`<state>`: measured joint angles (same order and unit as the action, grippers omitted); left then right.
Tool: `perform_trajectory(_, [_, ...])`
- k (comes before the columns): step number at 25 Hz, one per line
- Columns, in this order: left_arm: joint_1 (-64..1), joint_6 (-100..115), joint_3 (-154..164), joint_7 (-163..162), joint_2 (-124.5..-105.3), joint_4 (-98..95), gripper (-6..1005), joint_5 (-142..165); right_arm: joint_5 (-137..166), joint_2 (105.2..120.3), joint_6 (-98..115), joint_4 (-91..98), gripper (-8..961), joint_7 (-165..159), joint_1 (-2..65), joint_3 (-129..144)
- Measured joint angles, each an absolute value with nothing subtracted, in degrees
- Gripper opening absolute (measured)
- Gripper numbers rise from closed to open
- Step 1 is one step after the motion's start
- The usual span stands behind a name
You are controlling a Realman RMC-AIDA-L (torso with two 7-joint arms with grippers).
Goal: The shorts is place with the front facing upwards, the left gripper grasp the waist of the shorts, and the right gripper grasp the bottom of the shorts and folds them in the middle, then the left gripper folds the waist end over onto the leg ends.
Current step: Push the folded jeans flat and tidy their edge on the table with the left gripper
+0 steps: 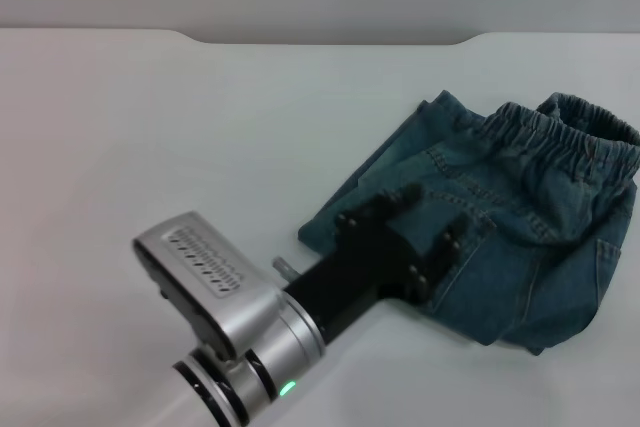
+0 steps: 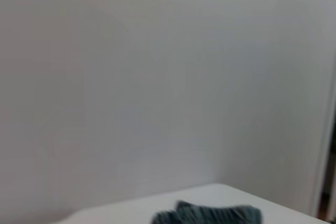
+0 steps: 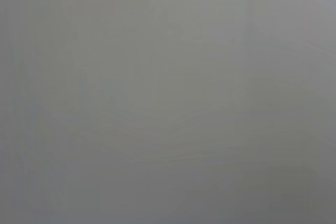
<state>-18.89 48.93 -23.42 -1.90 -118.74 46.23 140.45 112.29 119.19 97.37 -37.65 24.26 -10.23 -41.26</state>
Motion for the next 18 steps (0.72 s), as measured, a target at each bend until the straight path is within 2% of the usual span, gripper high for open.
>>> perform_trajectory(6, [-24.1, 48.0, -18.6, -7.6, -119.05, 42.7, 453, 140.3, 107.0, 118.97, 99.8, -36.8, 0, 22.5, -12.0, -40.8])
perform_trajectory(15, [-28.0, 38.6, -17.9, -14.9, -119.10, 41.3, 87, 140.1, 106.5, 118.97, 102.7, -36.6, 0, 21.6, -12.5, -40.8])
perform_trajectory(18, [-29.3, 36.6, -18.0, -17.8, -119.10, 39.5, 85, 140.1, 106.5, 119.08, 103.6, -37.0, 0, 21.8, -12.5, -40.8])
